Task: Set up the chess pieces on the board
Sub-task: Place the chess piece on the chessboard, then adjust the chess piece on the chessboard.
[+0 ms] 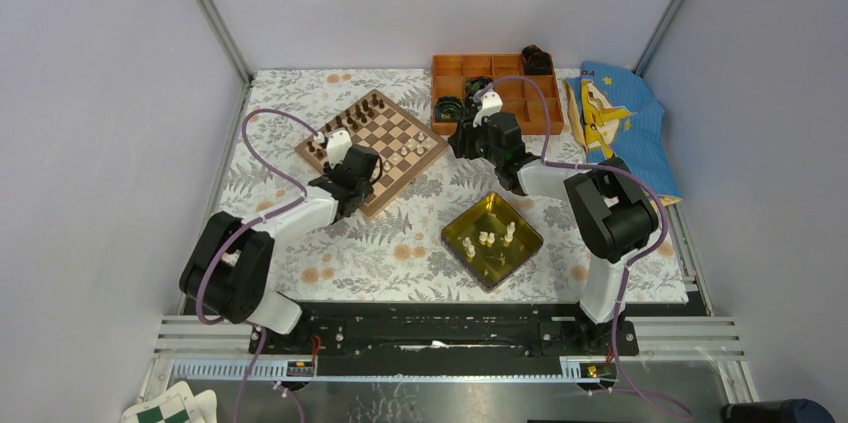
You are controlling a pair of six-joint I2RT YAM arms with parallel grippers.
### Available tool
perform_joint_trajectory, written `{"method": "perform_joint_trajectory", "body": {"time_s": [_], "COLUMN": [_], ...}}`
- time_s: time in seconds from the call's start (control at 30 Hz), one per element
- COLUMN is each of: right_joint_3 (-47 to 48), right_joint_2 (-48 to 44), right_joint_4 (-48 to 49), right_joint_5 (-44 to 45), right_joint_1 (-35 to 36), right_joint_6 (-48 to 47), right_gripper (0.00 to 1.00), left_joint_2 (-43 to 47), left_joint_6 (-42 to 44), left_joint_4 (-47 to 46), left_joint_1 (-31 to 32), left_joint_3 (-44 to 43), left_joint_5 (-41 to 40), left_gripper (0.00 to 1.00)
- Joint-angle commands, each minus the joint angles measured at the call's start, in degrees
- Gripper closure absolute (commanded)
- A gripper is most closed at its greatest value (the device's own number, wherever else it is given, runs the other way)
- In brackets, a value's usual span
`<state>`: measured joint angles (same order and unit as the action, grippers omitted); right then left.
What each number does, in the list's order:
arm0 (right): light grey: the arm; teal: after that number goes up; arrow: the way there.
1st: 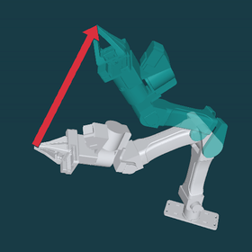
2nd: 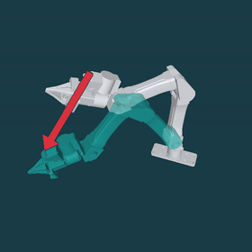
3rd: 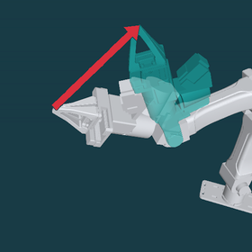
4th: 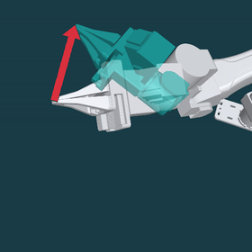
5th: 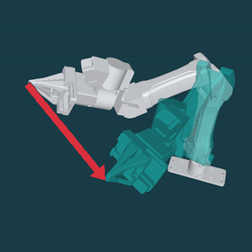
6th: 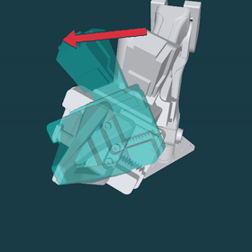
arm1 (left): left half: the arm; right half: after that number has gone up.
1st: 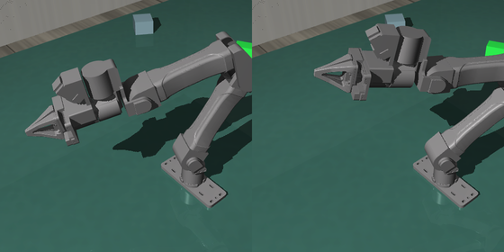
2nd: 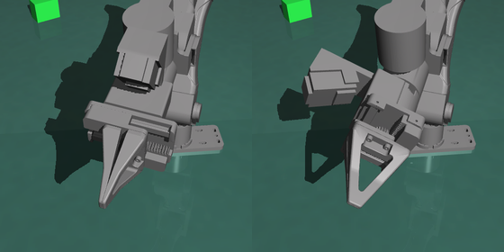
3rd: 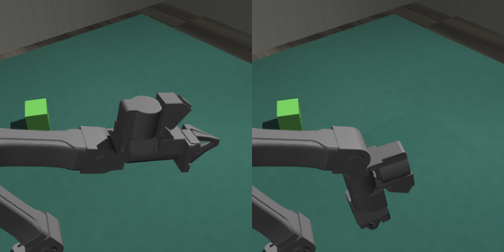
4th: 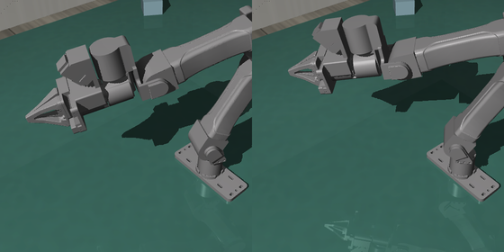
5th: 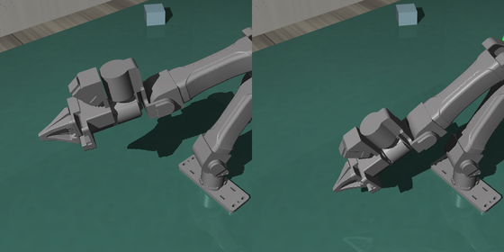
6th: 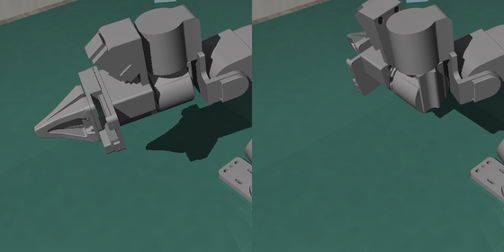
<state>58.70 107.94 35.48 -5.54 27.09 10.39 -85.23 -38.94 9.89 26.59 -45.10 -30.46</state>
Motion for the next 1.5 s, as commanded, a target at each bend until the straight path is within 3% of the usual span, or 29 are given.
{"method": "perform_joint_trajectory", "body": {"time_s": [0.0, 0.27, 0.73, 0.93, 1.47], "right_joint_3": [-0.16, -0.23, -0.48, -0.17, 0.93], "right_joint_2": [-3.6, -3.55, -3.79, -3.49, -1.8], "right_joint_4": [2.92, 3.01, 3.1, 3.07, 2.68], "right_joint_5": [-0.52, -0.45, -0.18, -0.08, 0.11], "right_joint_1": [-0.4, -0.42, -0.41, -0.5, -0.57], "right_joint_6": [0.45, 0.57, 0.59, 0.43, 0.08], "right_gripper": [0.47, 0.47, 0.47, 0.47, 0.47], "left_joint_2": [2.13, 5.72, 2.18, -1.62, -6.31], "left_joint_6": [0.0, -0.04, 1.37, 1.64, 1.94], "left_joint_4": [0.51, 2.15, 3.93, 2.86, 2.02], "left_joint_1": [0.27, 1.37, 6.18, 6.19, 4.57], "left_joint_3": [1.15, 1.51, -2.86, -4.93, -7.56], "left_joint_5": [-0.98, -0.35, -0.87, -1.98, -3.58], "left_gripper": [0.57, 0.61, 0.92, 1.0, 1.0]}}
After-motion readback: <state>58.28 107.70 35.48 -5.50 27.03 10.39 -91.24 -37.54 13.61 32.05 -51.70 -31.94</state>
